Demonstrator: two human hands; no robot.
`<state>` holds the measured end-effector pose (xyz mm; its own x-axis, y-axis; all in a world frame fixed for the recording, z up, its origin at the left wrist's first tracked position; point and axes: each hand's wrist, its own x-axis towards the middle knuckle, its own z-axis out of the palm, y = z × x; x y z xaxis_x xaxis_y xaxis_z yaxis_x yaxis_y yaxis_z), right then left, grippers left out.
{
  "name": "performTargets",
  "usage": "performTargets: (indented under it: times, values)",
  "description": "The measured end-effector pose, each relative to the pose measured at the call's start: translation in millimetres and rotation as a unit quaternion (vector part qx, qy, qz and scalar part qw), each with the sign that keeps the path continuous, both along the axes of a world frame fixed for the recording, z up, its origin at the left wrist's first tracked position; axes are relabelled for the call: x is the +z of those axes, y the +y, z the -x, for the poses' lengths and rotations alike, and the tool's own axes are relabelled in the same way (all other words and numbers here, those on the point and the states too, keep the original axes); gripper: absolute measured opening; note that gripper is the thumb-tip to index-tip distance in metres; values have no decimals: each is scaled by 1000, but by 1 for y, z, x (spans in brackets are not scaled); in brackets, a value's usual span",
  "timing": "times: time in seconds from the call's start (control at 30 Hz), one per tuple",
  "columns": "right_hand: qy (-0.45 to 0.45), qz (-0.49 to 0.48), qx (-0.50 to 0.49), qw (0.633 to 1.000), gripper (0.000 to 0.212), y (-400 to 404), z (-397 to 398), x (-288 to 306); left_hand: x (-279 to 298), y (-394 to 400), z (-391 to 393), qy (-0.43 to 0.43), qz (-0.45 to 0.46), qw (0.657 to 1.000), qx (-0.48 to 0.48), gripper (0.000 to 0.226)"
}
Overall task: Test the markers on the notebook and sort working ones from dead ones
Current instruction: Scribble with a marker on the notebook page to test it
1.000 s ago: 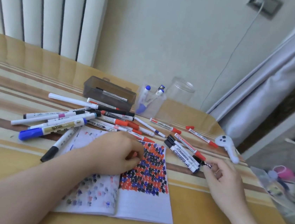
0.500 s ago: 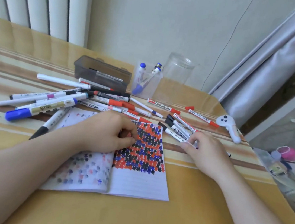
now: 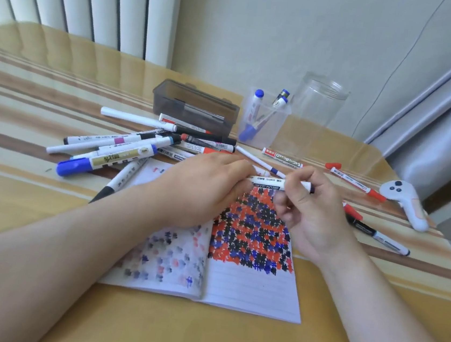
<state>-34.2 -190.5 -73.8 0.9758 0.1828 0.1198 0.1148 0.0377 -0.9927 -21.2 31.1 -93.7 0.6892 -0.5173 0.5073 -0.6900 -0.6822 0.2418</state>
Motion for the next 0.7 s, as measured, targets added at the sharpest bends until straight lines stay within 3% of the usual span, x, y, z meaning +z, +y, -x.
performTargets:
  times: [0.07, 0.13, 0.23, 0.43, 0.57, 0.7]
  values:
    - [-2, 30, 39, 999, 38, 12, 2, -12, -2, -4, 4, 1, 13, 999, -36, 31]
    - [-23, 62, 24, 998, 33, 18, 6, -21, -2, -11, 8, 60, 31, 994, -90, 22]
    - [-41, 44, 13, 998, 45, 13, 11, -22, 1, -14, 9, 132, 44, 983, -121, 16]
    - [-46, 46, -8, 998, 14, 10, 18, -20, 1, -13, 6, 141, 75, 981, -106, 26]
    - [-11, -11, -41, 999, 13, -7, 16, -2, -1, -12, 11, 209, 61, 973, -82, 31]
    - [23, 41, 3, 999, 11, -48, 29, 14, -3, -11, 9, 181, -32, 980, -76, 25]
